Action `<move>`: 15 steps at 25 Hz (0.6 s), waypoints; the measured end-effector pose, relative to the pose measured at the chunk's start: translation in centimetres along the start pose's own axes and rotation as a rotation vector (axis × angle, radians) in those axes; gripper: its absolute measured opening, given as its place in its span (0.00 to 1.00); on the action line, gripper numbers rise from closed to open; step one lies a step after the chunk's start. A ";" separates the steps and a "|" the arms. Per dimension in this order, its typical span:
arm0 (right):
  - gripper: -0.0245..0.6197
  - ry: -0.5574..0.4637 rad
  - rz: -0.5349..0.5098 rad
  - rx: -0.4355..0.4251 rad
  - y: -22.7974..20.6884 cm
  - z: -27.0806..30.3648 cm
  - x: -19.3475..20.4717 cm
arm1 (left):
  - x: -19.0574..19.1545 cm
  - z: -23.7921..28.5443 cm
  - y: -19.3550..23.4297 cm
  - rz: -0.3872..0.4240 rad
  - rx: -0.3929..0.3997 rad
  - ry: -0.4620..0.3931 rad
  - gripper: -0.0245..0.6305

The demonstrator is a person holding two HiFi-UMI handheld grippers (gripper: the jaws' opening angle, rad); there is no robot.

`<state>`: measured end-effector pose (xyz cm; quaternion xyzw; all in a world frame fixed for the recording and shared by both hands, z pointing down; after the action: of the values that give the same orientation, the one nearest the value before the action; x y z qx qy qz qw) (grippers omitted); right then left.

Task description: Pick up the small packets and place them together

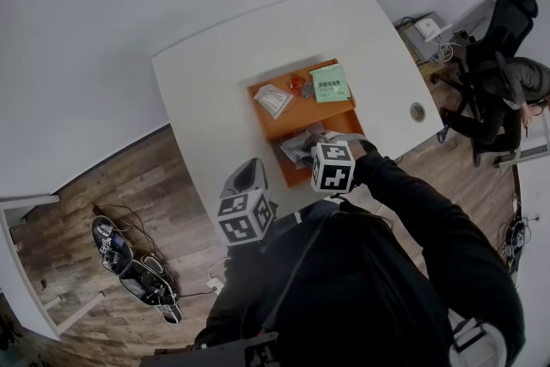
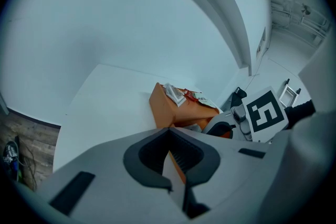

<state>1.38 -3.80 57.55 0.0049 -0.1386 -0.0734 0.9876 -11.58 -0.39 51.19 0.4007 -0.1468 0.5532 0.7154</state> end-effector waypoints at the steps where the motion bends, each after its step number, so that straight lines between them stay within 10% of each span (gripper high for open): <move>1: 0.14 -0.002 0.002 -0.004 0.0 -0.1 0.0 | 0.0 0.0 0.0 0.000 0.000 0.001 0.04; 15: 0.13 -0.092 0.024 -0.010 0.0 -4.6 -0.4 | -0.1 0.2 -0.3 0.009 0.005 0.006 0.04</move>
<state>2.24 -3.74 53.01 -0.0051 -0.1834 -0.0625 0.9810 -11.27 -0.62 51.13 0.4003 -0.1452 0.5578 0.7124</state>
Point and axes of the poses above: the fingertips, and each gripper's own axes: z forward along the fingers, y to its left, x out of its underside, the point moved 3 cm from there along -z, backward along the fingers, and after that the axes turned 1 degree about y, right-handed, at the moved point
